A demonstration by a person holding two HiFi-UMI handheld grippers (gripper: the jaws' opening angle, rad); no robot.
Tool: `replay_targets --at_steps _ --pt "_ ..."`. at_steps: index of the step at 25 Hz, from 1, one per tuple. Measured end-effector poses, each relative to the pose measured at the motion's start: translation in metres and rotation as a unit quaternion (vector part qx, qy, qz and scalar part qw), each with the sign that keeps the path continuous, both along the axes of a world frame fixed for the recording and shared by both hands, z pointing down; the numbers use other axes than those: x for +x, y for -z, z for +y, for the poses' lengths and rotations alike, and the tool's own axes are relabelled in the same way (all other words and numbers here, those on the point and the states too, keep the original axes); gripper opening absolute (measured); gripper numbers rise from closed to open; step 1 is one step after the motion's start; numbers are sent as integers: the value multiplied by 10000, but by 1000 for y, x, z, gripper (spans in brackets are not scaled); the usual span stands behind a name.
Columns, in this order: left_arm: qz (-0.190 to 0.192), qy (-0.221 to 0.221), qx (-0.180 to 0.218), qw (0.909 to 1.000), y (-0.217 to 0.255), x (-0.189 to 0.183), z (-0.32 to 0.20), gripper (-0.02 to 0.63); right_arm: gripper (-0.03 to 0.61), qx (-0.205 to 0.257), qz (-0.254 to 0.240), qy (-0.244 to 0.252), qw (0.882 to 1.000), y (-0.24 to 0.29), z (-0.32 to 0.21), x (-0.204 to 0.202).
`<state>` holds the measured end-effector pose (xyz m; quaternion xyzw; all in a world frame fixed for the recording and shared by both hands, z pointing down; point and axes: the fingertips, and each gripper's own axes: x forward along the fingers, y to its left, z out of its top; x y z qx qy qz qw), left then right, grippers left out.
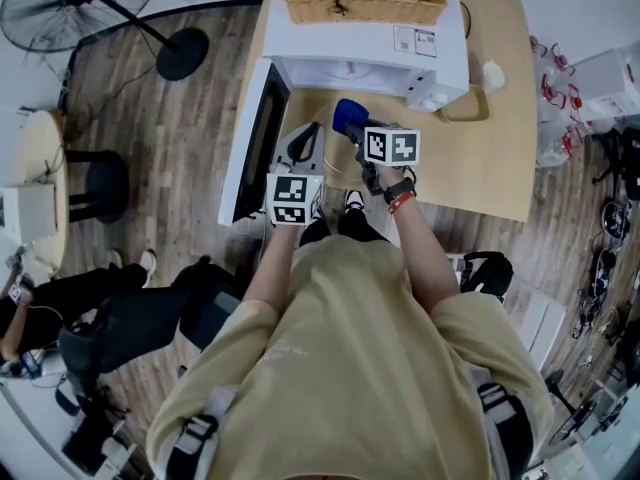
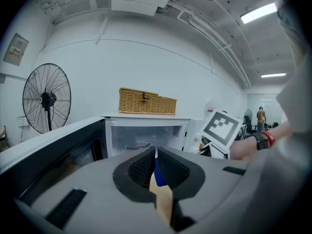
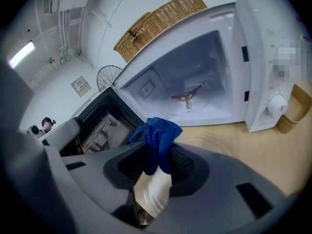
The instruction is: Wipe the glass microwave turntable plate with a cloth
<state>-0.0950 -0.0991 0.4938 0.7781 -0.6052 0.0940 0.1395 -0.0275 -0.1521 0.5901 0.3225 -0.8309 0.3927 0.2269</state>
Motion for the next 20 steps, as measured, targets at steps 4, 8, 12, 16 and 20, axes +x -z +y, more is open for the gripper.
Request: replay_targets --at_steps 4,8,12,16,20 --pt "21 -87 -57 9999 -5 -2 0 34 137 -362 -58 250 9990 -23 -18 -23" --pt "161 -99 -228 9996 -14 -4 1 34 137 -717 -6 403 9966 -47 -29 -40" --pt "171 -100 -326 9993 -25 -6 1 34 137 -979 47 539 9937 -68 -35 -52" --pt "183 -52 -370 9991 -26 -9 -2 34 137 -1106 174 527 9923 -86 -41 -54" --pt "154 14 -441 9989 -31 -13 -5 34 138 -1200 244 491 9913 -99 -45 -51"
